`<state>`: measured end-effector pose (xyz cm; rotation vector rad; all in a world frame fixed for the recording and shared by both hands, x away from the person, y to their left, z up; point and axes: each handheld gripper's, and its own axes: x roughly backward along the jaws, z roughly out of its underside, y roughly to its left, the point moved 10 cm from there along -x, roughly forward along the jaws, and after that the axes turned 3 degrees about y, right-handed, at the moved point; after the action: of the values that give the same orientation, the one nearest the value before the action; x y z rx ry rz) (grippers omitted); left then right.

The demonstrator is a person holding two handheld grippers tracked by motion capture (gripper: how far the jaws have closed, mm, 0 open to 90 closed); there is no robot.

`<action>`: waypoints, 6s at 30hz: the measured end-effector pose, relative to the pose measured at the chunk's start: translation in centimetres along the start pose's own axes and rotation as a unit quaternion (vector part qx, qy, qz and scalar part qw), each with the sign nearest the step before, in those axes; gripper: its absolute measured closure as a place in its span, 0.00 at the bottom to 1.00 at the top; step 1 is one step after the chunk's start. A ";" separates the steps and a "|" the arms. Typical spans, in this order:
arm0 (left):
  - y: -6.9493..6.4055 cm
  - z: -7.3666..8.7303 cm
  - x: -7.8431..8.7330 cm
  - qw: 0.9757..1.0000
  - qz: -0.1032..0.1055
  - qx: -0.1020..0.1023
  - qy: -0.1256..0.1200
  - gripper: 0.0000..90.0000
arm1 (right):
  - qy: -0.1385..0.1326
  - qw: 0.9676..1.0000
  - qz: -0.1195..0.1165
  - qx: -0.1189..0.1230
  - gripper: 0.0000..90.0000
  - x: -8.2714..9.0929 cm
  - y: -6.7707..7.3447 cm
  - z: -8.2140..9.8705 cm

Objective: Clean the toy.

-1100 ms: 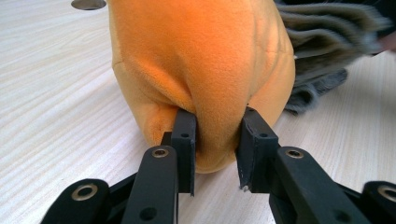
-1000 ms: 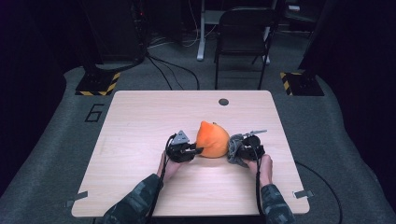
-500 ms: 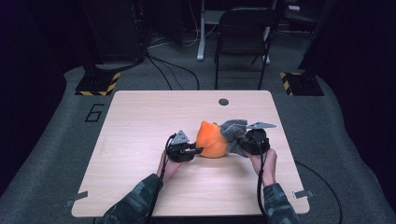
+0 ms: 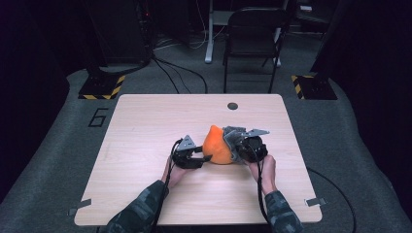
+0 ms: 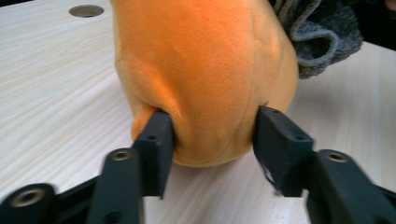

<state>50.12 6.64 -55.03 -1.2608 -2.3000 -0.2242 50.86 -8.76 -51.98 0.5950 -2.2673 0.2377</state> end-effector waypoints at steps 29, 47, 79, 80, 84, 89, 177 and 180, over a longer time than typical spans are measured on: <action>0.9 0.8 -1.6 0.982 -0.059 -0.181 0.018 0.27 | 0.003 1.000 -0.004 -0.006 0.86 -0.5 -0.9 0.0; 0.9 1.0 -1.7 0.984 -0.057 -0.170 0.007 0.76 | -0.006 0.999 0.042 -0.028 0.86 3.3 -5.2 2.1; -1.7 -3.8 2.5 0.998 -0.007 -0.041 -0.054 0.83 | 0.023 0.996 0.053 -0.068 0.85 2.4 -7.5 4.3; -1.7 -3.9 2.7 0.998 -0.007 -0.032 -0.053 0.83 | 0.023 0.996 0.053 -0.067 0.85 2.4 -7.5 4.3; -1.9 -3.9 3.0 0.999 0.000 0.007 -0.043 0.83 | 0.021 0.996 0.052 -0.062 0.85 2.3 -7.6 4.3; -2.5 -3.6 3.1 0.997 0.016 0.067 -0.023 0.82 | 0.028 0.996 0.054 -0.062 0.85 2.1 -7.6 4.5; -2.7 -0.3 0.8 1.000 0.011 0.008 -0.004 0.83 | 0.093 0.995 -0.006 -0.044 0.84 -1.9 -3.3 5.6; -2.6 -0.3 0.9 1.000 0.011 0.009 -0.006 0.82 | 0.070 0.996 -0.009 -0.049 0.84 -0.4 -3.5 4.6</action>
<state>47.68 5.68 -54.07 -1.2807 -2.2921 -0.1877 49.90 -13.26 -55.48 0.5302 -2.1238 0.1542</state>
